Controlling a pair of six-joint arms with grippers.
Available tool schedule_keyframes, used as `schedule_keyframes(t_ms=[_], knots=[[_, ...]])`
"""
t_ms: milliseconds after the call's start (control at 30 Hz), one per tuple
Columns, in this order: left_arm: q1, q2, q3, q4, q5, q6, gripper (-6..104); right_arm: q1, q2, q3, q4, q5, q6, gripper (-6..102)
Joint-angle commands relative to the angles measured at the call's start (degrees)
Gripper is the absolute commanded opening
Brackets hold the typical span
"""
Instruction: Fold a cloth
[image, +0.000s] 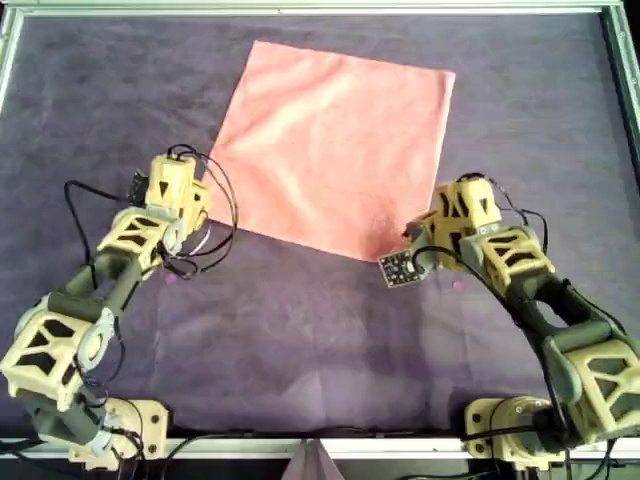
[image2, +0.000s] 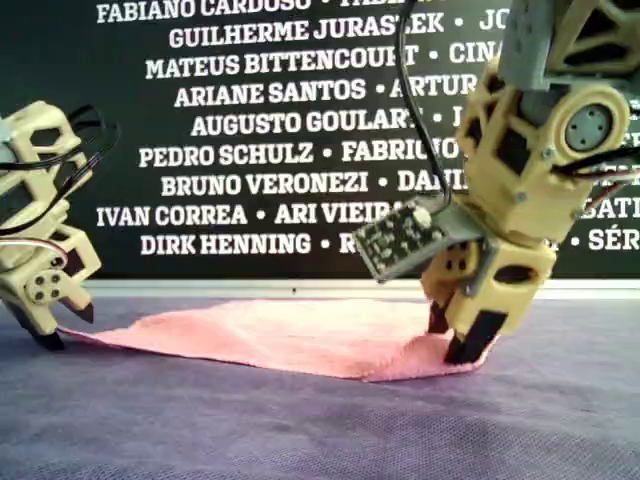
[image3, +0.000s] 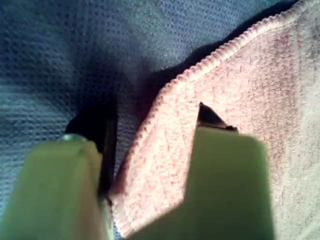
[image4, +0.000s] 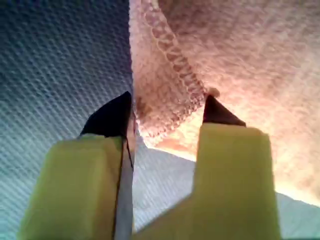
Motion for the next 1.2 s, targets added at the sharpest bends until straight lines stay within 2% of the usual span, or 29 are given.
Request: schedule_keyframes(t_ms=[0,267,567,667,833,1000,1167], knots=[[-2.0,0.4,-2.6,-0.9,0.5,-0.4,58,0.4,-1.2,-3.5,0.0,-0.5,0.18,57],[-2.0,0.4,-2.6,-0.9,0.5,-0.5,57,4.0,-3.6,-4.1,-0.1,-0.5,0.18,56],[-2.0,0.5,-2.7,-0.9,0.5,-1.1,54,4.0,-3.9,-6.0,-0.1,-0.4,0.18,53],[-2.0,0.8,-2.7,-0.9,0.5,-1.2,45,3.5,-3.9,-6.1,-0.1,-0.4,0.18,46],[-2.4,1.5,-2.8,-1.0,0.6,-1.2,25,3.4,-3.8,-6.2,-0.1,-0.5,0.18,24],[-5.0,1.2,-2.7,-1.0,0.6,-0.6,9,3.3,-3.8,-6.2,-0.2,-0.5,0.18,8],[-8.5,1.7,-2.7,-1.0,0.6,-0.5,-1,3.2,-3.8,-6.2,-0.2,-0.5,0.18,2]])
